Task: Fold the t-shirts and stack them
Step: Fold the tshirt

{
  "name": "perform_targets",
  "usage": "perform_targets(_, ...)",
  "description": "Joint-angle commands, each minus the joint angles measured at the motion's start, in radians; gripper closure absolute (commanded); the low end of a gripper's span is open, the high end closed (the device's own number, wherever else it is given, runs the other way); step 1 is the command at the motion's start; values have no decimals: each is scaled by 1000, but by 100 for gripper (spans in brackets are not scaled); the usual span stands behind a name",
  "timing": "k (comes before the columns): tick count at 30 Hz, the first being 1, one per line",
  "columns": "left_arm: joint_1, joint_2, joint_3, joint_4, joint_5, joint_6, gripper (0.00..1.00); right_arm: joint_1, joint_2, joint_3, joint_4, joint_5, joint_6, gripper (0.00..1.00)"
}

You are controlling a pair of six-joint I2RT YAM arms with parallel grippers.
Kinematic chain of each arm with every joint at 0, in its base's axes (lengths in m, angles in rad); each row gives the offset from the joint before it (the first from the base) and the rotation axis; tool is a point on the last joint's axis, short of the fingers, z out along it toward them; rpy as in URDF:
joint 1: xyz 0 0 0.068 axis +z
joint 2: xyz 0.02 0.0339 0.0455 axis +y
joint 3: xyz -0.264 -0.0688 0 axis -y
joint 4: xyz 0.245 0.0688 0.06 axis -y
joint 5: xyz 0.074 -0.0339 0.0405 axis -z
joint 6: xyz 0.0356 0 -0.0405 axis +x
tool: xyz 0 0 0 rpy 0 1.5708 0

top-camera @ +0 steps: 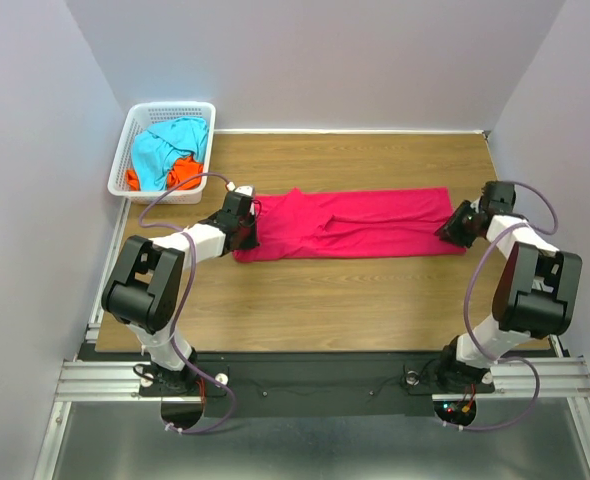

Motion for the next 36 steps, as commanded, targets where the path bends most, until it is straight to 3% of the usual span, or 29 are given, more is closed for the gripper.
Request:
perform_targets(1, 11, -42, -4, -56, -15, 16, 100, -13, -57, -54, 97, -53, 69, 70)
perform_targets(8, 17, -46, 4, -67, -15, 25, 100, -154, -56, -145, 206, 24, 163, 71)
perform_targets(21, 77, -49, 27, -113, -27, 66, 99, -241, 43, -237, 249, 133, 238, 72)
perform_targets(24, 77, -83, 27, -112, -25, 63, 92, -241, -5, -240, 243, 151, 240, 72)
perform_targets(27, 78, -138, 18, -115, -44, 45, 70, -241, -49, -243, 231, 138, 229, 72)
perform_targets(28, 78, -172, 13, -113, -51, 37, 50, -241, -59, -248, 229, 124, 234, 72)
perform_targets(29, 78, -187, -1, -113, -67, 28, 45, -241, -68, -252, 228, 116, 237, 72)
perform_targets(36, 78, -264, -68, -102, -30, -36, 48, -241, -68, -265, 228, 56, 218, 71)
